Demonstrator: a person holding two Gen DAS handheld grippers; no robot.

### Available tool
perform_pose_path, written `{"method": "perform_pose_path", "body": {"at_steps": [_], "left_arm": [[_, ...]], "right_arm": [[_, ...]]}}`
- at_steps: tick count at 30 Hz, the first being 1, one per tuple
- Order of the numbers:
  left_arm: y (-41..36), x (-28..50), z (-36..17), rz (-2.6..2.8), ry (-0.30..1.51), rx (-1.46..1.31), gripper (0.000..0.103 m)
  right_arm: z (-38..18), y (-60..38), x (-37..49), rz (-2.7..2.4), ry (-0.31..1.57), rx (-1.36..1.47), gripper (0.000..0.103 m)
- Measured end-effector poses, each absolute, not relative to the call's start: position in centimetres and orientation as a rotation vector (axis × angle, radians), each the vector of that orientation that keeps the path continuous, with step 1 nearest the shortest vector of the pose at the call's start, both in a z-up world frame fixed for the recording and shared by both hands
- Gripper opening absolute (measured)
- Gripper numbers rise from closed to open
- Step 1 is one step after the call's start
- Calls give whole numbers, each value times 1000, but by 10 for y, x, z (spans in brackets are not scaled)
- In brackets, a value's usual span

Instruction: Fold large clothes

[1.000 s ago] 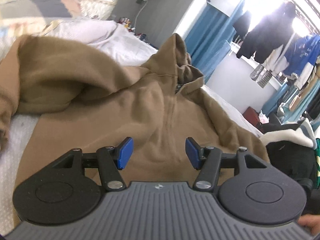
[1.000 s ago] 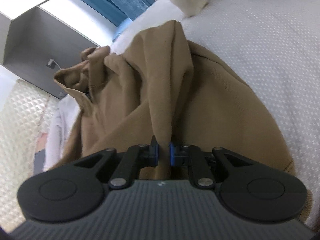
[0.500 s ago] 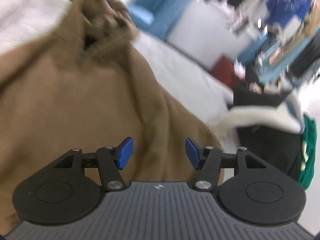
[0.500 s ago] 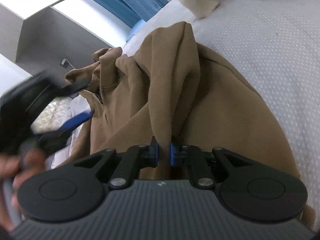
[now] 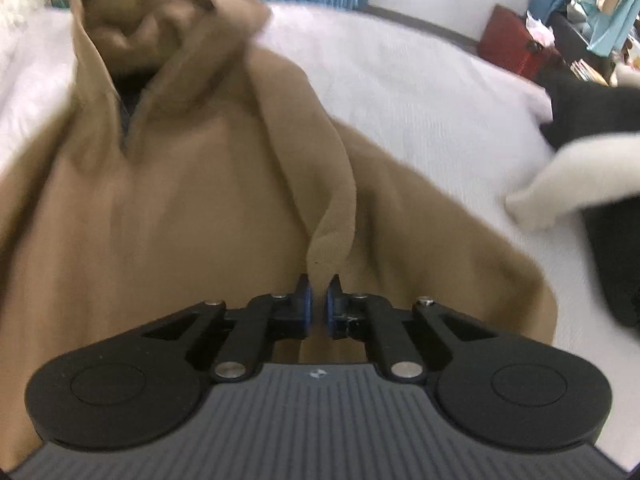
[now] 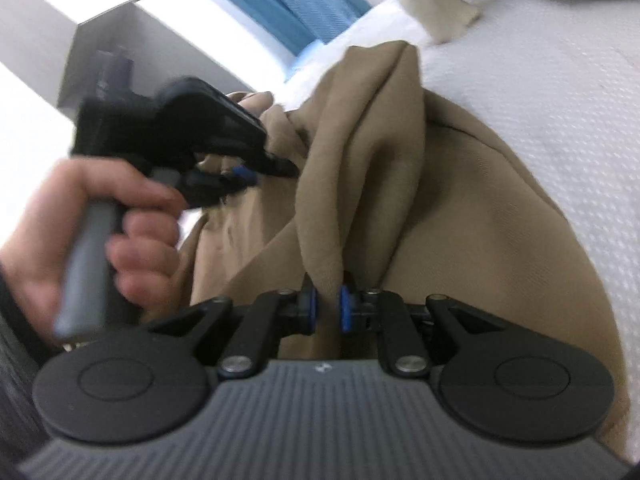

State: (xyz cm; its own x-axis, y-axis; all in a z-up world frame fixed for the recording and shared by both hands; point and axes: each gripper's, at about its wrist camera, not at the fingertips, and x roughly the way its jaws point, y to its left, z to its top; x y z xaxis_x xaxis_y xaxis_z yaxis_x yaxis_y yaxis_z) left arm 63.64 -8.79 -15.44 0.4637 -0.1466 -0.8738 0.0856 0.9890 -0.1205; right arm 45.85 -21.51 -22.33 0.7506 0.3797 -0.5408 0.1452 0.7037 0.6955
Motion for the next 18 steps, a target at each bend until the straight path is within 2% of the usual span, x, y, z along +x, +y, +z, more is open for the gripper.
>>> {"method": "perform_pose_path", "body": {"at_steps": [7, 10, 14, 18], "left_arm": [[-58, 659, -59, -70, 890, 17, 8], [-61, 674, -38, -15, 827, 89, 8], [-62, 707, -48, 15, 801, 103, 8], [-56, 733, -96, 22, 843, 59, 8]], "right_arm": [[-222, -192, 488, 415, 728, 922, 15], [-222, -168, 511, 523, 735, 906, 15], [-230, -156, 521, 558, 739, 898, 14], [-252, -162, 525, 473, 819, 889, 14]]}}
